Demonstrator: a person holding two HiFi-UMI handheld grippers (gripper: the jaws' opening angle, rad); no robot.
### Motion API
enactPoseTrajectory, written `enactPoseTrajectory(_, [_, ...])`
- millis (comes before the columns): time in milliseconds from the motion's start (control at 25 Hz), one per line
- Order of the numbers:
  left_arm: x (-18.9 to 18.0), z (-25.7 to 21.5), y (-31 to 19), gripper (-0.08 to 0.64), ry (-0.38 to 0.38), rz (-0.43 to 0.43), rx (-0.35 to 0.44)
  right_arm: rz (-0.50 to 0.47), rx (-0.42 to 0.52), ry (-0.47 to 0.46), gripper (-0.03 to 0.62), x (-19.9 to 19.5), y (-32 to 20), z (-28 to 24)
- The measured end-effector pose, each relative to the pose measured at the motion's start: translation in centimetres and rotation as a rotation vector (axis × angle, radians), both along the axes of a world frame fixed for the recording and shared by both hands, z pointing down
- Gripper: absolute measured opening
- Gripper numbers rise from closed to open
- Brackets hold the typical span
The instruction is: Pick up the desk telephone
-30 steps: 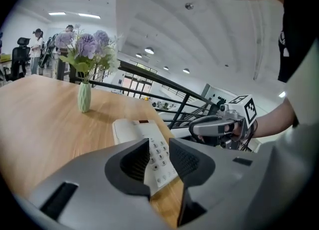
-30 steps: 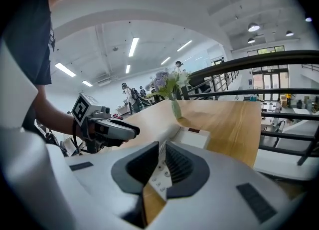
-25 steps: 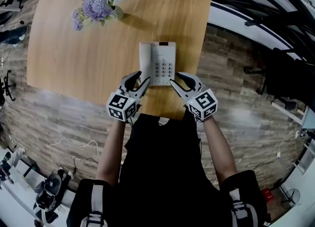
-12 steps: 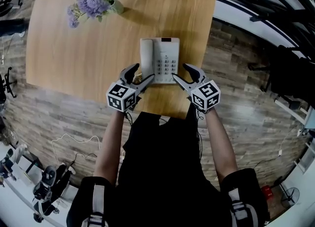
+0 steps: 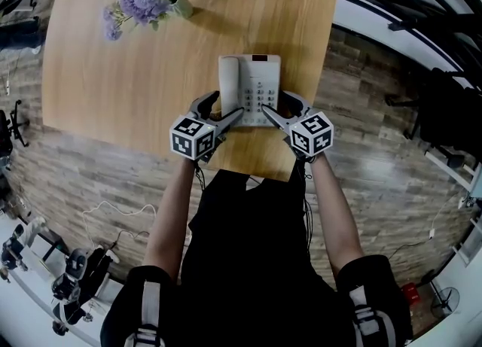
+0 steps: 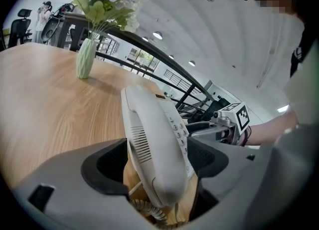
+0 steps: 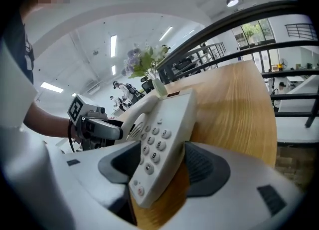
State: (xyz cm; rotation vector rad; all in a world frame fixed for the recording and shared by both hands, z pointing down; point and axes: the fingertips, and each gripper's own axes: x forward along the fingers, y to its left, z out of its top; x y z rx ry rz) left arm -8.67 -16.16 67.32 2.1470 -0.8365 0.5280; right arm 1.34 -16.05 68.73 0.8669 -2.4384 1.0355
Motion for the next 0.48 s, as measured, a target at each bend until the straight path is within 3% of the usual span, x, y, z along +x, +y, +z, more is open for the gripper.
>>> enactPoseTrajectory(480, [0.21,0.88,-0.29,0.362,-0.003,0.079,-0.035,0.003,-0.042,0.032,0.269,-0.11,-0.59,1.02])
